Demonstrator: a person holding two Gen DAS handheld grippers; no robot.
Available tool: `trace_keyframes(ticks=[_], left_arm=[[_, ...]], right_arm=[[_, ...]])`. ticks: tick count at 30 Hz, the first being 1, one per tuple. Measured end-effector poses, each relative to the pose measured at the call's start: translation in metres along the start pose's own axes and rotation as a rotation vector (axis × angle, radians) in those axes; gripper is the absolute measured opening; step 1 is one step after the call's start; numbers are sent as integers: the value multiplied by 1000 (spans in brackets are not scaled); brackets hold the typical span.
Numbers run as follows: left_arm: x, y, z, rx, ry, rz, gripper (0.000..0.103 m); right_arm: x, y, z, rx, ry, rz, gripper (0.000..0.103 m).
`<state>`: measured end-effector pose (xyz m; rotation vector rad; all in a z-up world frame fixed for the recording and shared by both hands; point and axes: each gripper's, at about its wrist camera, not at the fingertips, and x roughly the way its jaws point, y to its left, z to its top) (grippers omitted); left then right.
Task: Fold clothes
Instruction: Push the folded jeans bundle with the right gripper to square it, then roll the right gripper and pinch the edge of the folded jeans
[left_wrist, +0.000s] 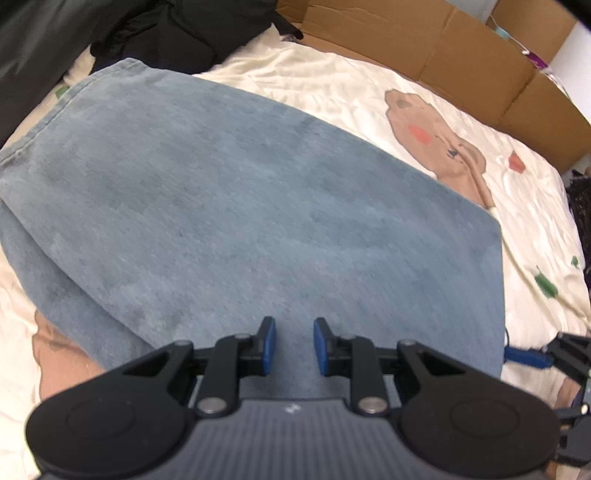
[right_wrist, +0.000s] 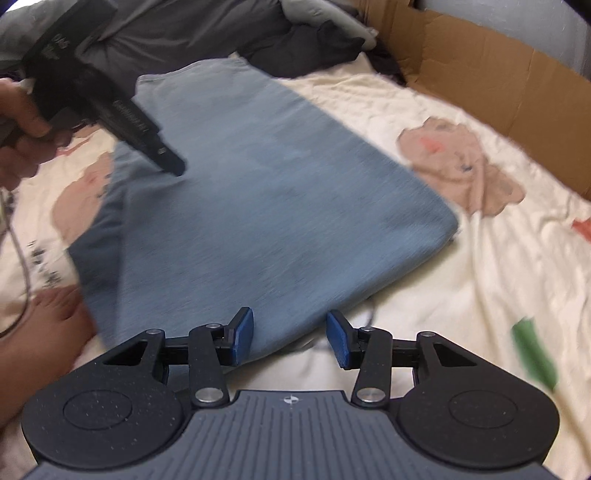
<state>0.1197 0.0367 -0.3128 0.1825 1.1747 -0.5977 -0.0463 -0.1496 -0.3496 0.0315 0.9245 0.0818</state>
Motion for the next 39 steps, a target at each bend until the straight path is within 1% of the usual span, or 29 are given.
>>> trace_keyframes(ticks=[2, 4, 8, 12, 18, 19, 22, 26, 30, 34, 39], left_arm=[[-1, -3, -4, 23, 10, -9, 24], [-2, -4, -10, 39, 17, -19, 24], [-5, -5, -20, 46, 29, -30, 25], [-10, -6, -28, 64, 56, -42, 25], [-11, -1, -44, 43, 128, -53, 24], [-12, 0, -46, 41, 134, -54, 24], [-16, 1, -49, 40, 147, -59, 24], [-17, 2, -54, 51, 171, -66, 24], [-17, 4, -59, 43, 191, -71, 24], [-21, 4, -60, 52, 205, -91, 24], [-23, -2, -63, 87, 232, -123, 24]], right_arm=[[-2, 9, -6, -6, 13, 23, 45], [-3, 16, -11, -5, 22, 41, 41], [-5, 22, -14, 5, 32, 55, 40], [-6, 21, -14, 25, 40, 70, 40], [-8, 17, -15, 99, 53, 98, 40], [-8, 16, -16, 107, 53, 103, 38], [-8, 11, -15, 133, 51, 128, 38], [-8, 2, -15, 210, 57, 170, 38], [-7, 5, -15, 215, 62, 170, 38], [-7, 0, -14, 268, 70, 202, 38], [-8, 8, -16, 256, 83, 247, 42]])
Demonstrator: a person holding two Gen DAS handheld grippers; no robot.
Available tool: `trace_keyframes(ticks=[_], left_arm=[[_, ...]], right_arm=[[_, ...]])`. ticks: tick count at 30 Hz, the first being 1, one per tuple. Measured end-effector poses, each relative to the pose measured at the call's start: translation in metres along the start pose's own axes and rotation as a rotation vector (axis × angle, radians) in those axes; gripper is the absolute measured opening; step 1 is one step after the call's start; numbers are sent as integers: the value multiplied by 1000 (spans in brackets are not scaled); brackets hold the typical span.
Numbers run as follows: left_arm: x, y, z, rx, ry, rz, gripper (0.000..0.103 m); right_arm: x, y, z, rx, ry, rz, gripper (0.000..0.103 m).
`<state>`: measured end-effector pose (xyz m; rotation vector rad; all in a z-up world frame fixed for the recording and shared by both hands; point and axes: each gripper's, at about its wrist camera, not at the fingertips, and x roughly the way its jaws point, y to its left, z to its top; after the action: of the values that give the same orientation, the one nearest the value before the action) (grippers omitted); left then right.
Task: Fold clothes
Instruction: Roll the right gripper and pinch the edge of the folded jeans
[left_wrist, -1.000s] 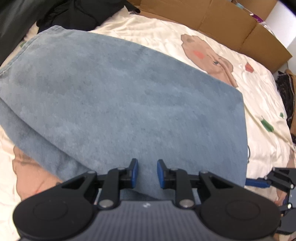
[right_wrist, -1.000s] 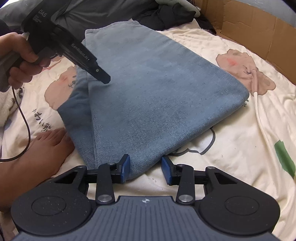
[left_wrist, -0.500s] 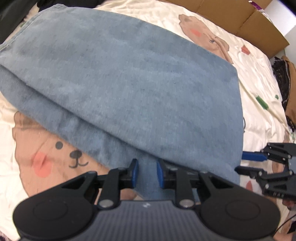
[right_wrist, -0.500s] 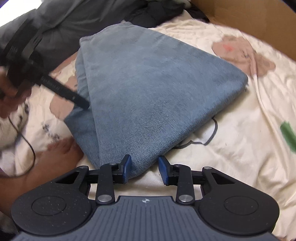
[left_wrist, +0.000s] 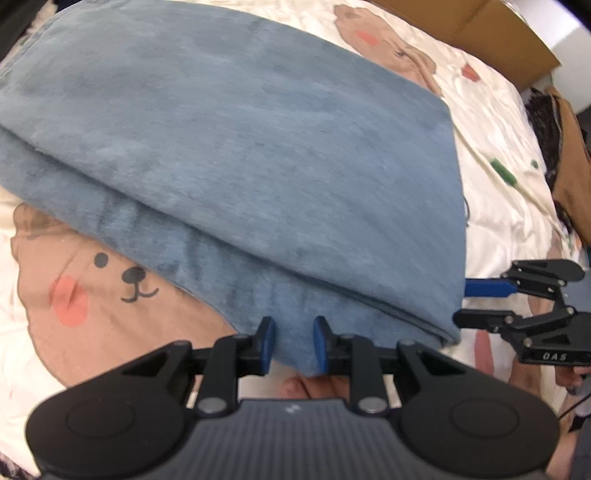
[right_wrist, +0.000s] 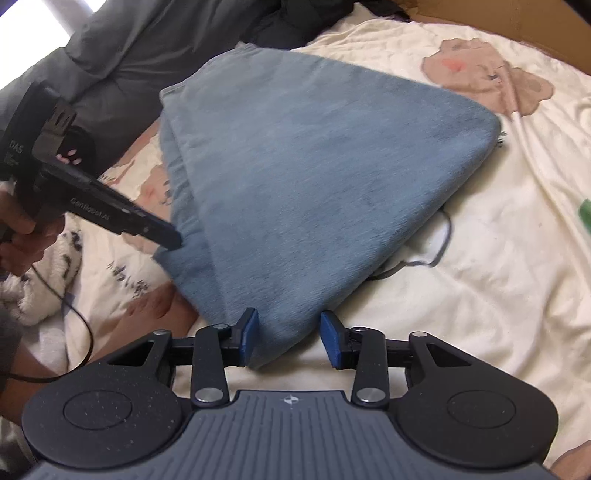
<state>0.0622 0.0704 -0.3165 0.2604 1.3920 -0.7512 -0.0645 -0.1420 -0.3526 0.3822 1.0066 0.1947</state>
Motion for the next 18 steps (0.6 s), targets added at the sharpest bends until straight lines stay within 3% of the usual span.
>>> trace_keyframes(ticks=[6, 10, 18], left_arm=[[16, -2, 1, 27, 46, 20, 30], [21, -7, 1, 60, 50, 36, 32], [18, 1, 3, -1, 61, 7, 32]], right_arm=[[11, 6, -5, -41, 36, -40, 43], [12, 1, -3, -7, 44, -22, 43], [-5, -54, 8, 395, -69, 100, 43]])
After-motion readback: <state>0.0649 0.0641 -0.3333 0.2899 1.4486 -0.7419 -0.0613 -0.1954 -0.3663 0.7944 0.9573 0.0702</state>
